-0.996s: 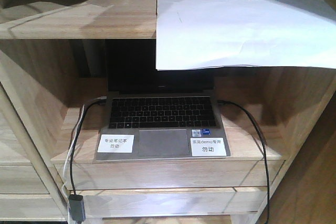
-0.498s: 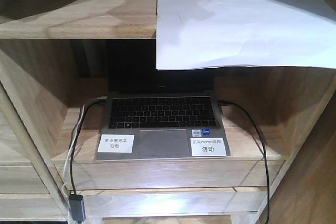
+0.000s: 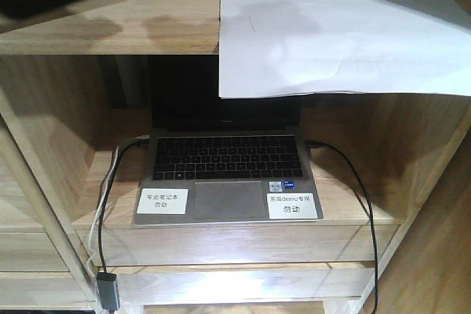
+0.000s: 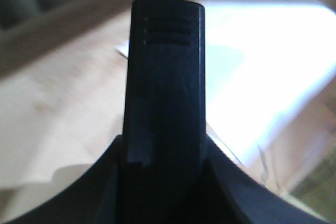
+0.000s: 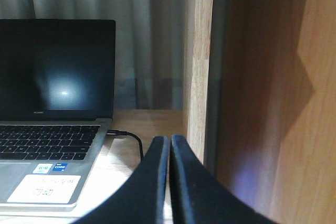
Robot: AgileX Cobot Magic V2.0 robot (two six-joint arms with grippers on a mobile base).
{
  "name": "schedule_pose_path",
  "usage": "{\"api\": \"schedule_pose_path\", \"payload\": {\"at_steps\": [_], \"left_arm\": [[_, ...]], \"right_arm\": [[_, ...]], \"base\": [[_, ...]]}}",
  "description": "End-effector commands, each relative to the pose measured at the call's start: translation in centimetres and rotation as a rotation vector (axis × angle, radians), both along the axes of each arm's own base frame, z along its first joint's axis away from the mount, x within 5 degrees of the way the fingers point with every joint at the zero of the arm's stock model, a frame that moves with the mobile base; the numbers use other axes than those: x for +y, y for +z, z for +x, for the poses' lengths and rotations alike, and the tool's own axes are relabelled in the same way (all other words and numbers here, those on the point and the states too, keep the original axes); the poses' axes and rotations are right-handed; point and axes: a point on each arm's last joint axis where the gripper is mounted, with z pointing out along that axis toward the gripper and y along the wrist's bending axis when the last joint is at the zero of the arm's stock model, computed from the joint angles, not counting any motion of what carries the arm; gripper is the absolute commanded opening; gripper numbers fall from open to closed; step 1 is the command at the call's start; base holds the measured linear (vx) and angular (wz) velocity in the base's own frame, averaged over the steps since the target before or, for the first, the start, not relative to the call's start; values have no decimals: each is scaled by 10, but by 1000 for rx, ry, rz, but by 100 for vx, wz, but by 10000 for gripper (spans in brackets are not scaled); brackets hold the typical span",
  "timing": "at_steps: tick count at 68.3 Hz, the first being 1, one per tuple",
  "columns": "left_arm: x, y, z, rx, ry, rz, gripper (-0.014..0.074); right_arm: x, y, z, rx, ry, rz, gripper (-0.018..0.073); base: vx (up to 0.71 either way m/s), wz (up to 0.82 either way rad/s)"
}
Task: Grab stapler and paper to desk for stapling
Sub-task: 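Lift the stapler off the shelf and lower it toward the robot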
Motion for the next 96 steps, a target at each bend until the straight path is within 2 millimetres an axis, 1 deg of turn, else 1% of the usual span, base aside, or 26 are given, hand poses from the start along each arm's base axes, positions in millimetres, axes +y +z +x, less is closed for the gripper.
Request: {"api": "schedule_pose_path", "payload": {"at_steps": [1,12,20,24,38,39,45,46,50,53,54,60,67,76,96], "left_arm": [[5,12,-30,-117,-23,-97,-7],[15,-13,-57,-121,-7,-91,-7],[22,-36,-74,-119,-5,-70,-7],[25,-44,-83,-132,-4,-65,-7],[37,-88,-114,-141,11,-53,-7],[37,-94,-115,-132,13,-51,-7],[42,-113,-126,-137,32,-59,-7],[42,-119,-126,-130,34,-57,-7],[44,-130,-132,-142,41,-62,-7],[45,-146,-136,-130,38,-74,-7],[45,-147,-137,-138,36,-80,-7],[44,-172,-144,-139,8,-93,-7],[44,-192,-149,-151,-7,-115,-7],[46,-206,-151,-154,13,-143,-7],[45,-208,-151,-142,10,-138,-7]], "right_arm": [[0,6,-1,-83,2,-14,-9],[0,6,-1,-83,2,-14,-9],[0,6,-1,-83,2,-14,-9],[0,6,-1,-83,2,-14,-9],[0,6,-1,-83,2,-14,-9],[0,6,-1,-83,2,-14,-9],[0,6,-1,-83,2,-14,-9],[0,6,-1,-83,2,-14,-9],[0,6,-1,-83,2,-14,-9],[0,6,-1,-83,2,-14,-9],[0,6,-1,-83,2,-14,-9],[0,6,-1,-83,2,-14,-9],[0,6,-1,-83,2,-14,-9],[0,6,-1,-83,2,-14,-9],[0,6,-1,-83,2,-14,-9]], "base": [[0,0],[0,0],[0,0],[0,0],[0,0],[0,0],[0,0],[0,0],[0,0],[0,0],[0,0],[0,0],[0,0],[0,0],[0,0]]}}
